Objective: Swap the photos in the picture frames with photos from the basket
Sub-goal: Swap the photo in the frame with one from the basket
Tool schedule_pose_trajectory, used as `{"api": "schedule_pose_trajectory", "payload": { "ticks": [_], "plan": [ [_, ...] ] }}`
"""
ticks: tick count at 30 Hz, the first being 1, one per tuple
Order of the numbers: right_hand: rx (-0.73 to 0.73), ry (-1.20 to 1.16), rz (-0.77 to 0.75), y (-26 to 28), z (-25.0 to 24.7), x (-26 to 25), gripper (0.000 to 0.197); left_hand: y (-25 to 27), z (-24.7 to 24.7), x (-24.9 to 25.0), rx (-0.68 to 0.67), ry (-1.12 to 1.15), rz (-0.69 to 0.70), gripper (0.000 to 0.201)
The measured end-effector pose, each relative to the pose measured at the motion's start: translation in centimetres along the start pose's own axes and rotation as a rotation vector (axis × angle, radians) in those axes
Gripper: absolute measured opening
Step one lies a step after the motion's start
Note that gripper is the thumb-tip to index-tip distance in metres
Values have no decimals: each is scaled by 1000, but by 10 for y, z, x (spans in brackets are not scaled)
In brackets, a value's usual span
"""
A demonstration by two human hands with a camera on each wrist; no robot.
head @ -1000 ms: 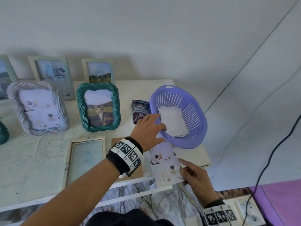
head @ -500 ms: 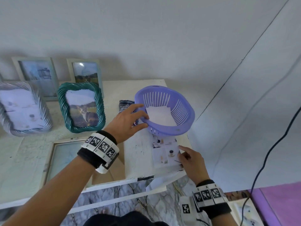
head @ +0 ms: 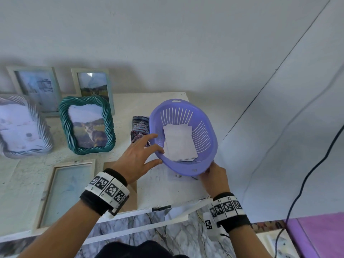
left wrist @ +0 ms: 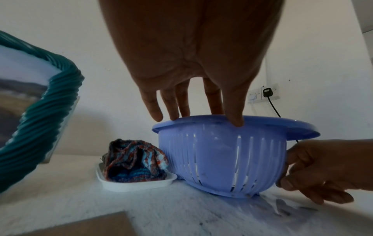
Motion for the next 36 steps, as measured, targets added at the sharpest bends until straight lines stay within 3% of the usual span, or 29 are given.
{"api": "schedule_pose_trajectory", "payload": {
  "ticks": [5,11,14,17,23,27,31,36],
  "plan": [
    [98,39,-10,-8,-55,6,14,5,2,3,30,14,-22,26],
    [129,176,-339,-33,-109,-95,14,10,2,8,47,71,-48,47],
    [-38,266,-477,-58,-83,-149,21,11,5,6,42,116,-97,51],
    [-262,421,-495,-88,-31,-178,34,12,9,5,48,161,-147,50],
    [-560,842,-341,-144,76,-148,47,13,11,5,9,190,-189,41],
    [-554,1000,-327,-162,101,-116,35,12,11,7,-30,162,-188,41],
    [-511,1057,-396,-159,104,-121,36,12,13,7,-17,139,-170,44],
    [-400,1047,-395,-158,91,-136,64,12,12,8,-3,136,-159,44]
  ]
}}
Point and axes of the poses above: each hand's wrist, its own y-axis away from the middle knuckle, its own z-axis out of the palm, x = y × z, the point moved 8 cm from there along -y, towards the middle knuckle, and after that the axes turned 15 degrees about -y, right-handed, at the moved point
